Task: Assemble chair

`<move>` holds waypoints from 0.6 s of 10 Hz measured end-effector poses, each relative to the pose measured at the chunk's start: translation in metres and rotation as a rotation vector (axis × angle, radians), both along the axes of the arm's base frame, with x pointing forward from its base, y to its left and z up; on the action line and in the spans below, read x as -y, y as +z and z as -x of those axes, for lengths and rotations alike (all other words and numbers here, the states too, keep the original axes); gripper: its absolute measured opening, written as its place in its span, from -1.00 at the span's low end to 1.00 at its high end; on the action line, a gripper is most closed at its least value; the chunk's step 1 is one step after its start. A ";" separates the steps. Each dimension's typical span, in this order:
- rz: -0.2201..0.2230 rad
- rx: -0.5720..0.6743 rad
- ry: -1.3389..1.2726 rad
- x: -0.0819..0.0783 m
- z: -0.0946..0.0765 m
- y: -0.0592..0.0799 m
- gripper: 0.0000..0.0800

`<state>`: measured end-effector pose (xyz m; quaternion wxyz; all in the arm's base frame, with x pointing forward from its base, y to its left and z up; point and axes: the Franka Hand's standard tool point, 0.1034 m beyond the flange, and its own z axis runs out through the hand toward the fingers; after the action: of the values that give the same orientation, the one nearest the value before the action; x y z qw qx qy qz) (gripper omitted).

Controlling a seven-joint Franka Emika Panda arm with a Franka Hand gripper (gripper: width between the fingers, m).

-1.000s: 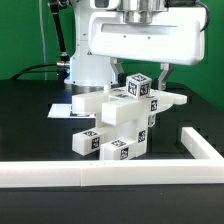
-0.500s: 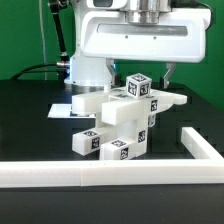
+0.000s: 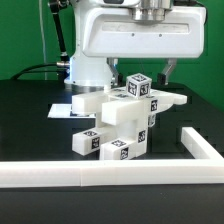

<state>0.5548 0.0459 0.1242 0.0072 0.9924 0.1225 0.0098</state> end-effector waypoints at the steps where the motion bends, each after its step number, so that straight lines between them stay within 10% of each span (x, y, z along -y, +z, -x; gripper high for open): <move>1: 0.002 -0.001 0.048 0.002 0.000 0.000 0.62; 5: 0.014 -0.003 0.198 0.007 -0.001 0.000 0.57; 6: 0.014 -0.004 0.198 0.007 0.000 0.000 0.12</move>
Offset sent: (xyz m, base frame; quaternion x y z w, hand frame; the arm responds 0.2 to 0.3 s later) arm 0.0058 0.0015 0.0032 -0.0005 -0.0058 -0.1297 0.9915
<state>0.5551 0.0392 0.1239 0.0128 0.9754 0.2202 0.0076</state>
